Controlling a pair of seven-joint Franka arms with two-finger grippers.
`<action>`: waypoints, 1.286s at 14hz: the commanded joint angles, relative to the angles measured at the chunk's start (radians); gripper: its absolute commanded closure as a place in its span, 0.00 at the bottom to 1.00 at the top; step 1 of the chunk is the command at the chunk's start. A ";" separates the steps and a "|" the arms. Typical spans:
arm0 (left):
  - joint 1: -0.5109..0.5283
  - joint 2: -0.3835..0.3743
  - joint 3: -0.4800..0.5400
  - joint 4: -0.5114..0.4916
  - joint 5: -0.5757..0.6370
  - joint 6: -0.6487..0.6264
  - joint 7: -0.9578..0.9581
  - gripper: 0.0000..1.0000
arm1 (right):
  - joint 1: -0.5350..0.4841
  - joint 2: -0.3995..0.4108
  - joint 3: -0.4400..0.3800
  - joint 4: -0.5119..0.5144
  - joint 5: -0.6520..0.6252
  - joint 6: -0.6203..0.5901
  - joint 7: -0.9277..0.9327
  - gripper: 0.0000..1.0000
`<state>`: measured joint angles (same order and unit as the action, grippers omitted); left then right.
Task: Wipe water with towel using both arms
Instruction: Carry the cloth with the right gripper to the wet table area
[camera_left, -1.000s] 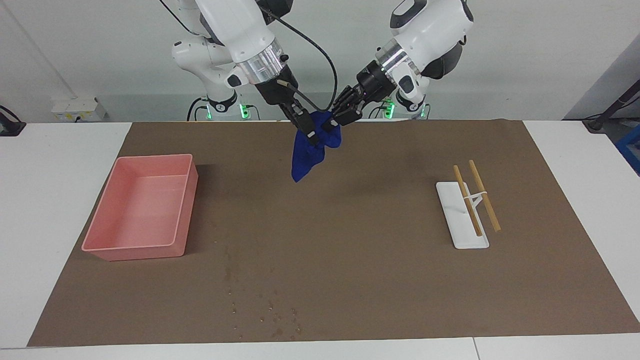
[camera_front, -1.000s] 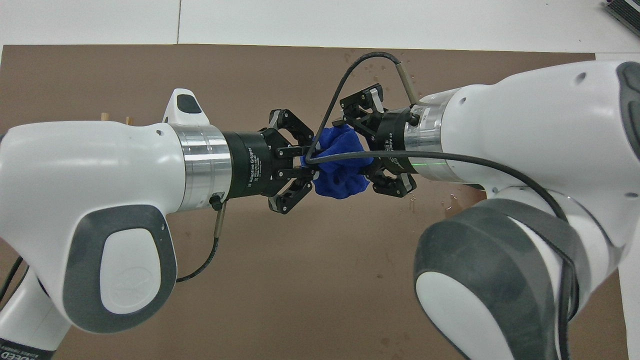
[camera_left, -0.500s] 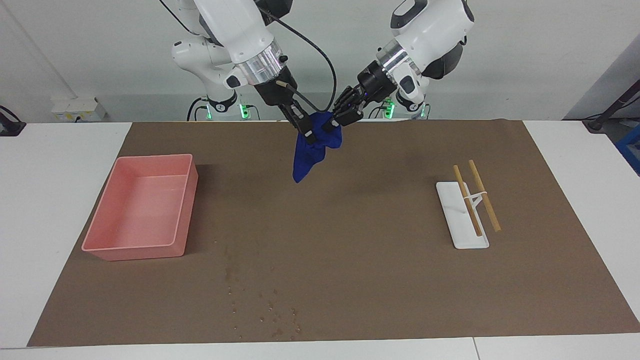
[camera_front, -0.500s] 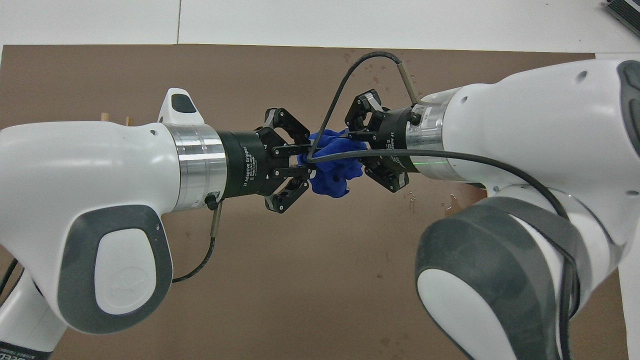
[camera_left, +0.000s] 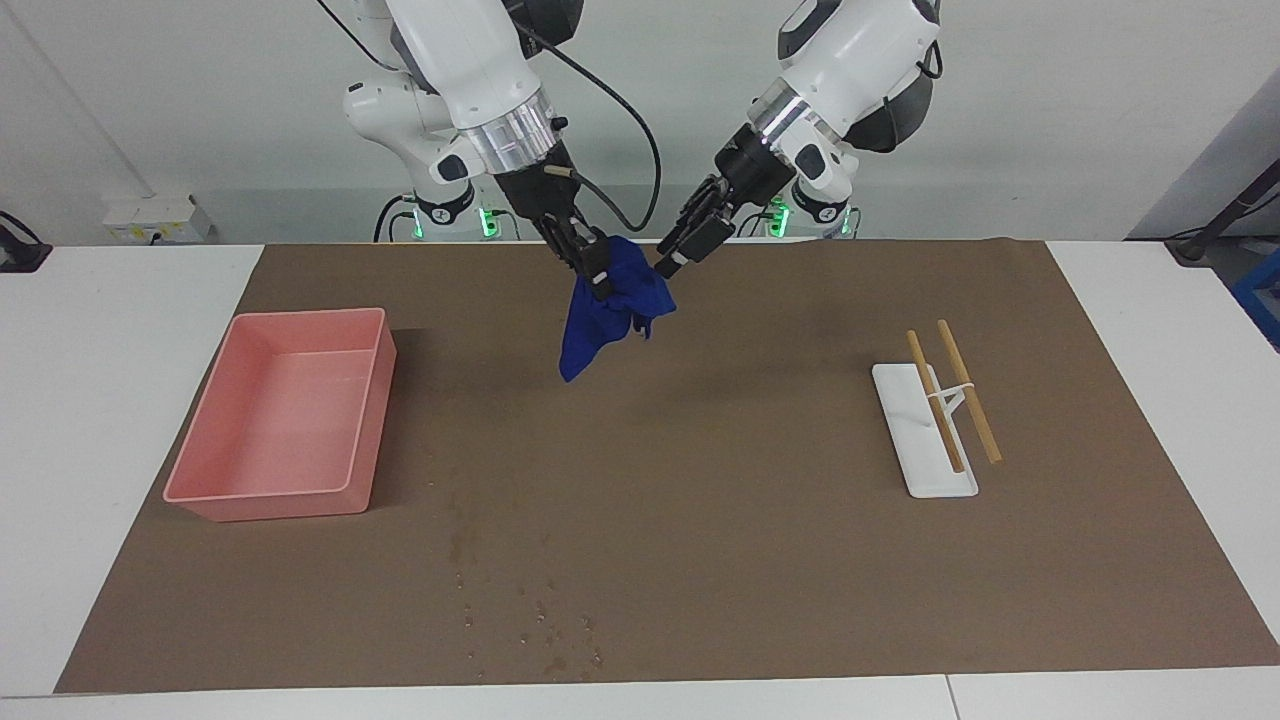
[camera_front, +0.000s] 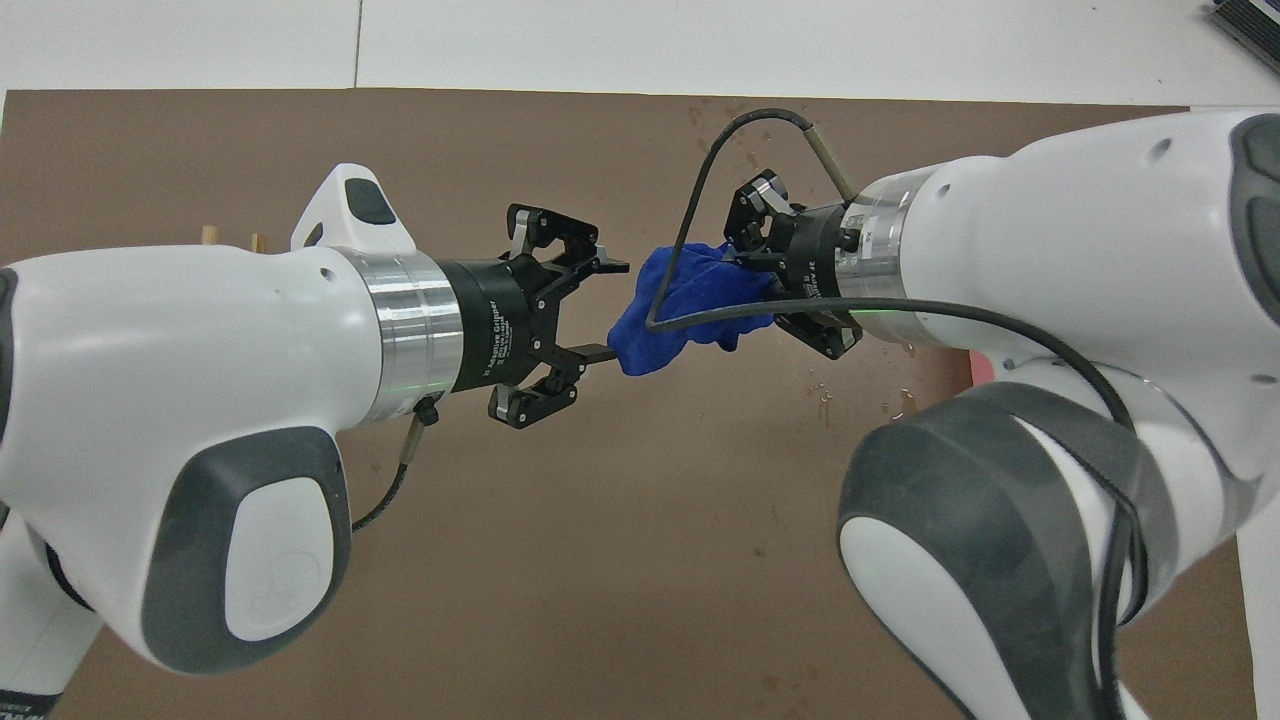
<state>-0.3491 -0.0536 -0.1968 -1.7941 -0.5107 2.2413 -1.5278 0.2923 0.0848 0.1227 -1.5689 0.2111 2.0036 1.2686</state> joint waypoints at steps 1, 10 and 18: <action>0.001 -0.003 0.020 -0.001 0.136 0.000 0.107 0.00 | -0.070 -0.017 0.008 -0.049 -0.018 0.011 -0.228 1.00; 0.252 -0.040 0.025 -0.015 0.400 -0.377 1.142 0.00 | -0.246 0.146 0.008 -0.143 -0.148 0.344 -0.923 1.00; 0.360 0.028 0.034 0.176 0.509 -0.637 1.517 0.00 | -0.275 0.478 0.011 0.017 -0.141 0.690 -1.086 1.00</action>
<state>0.0198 -0.0554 -0.1588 -1.6608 -0.0249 1.6465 -0.0455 0.0446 0.5057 0.1179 -1.5963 0.0829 2.6420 0.2159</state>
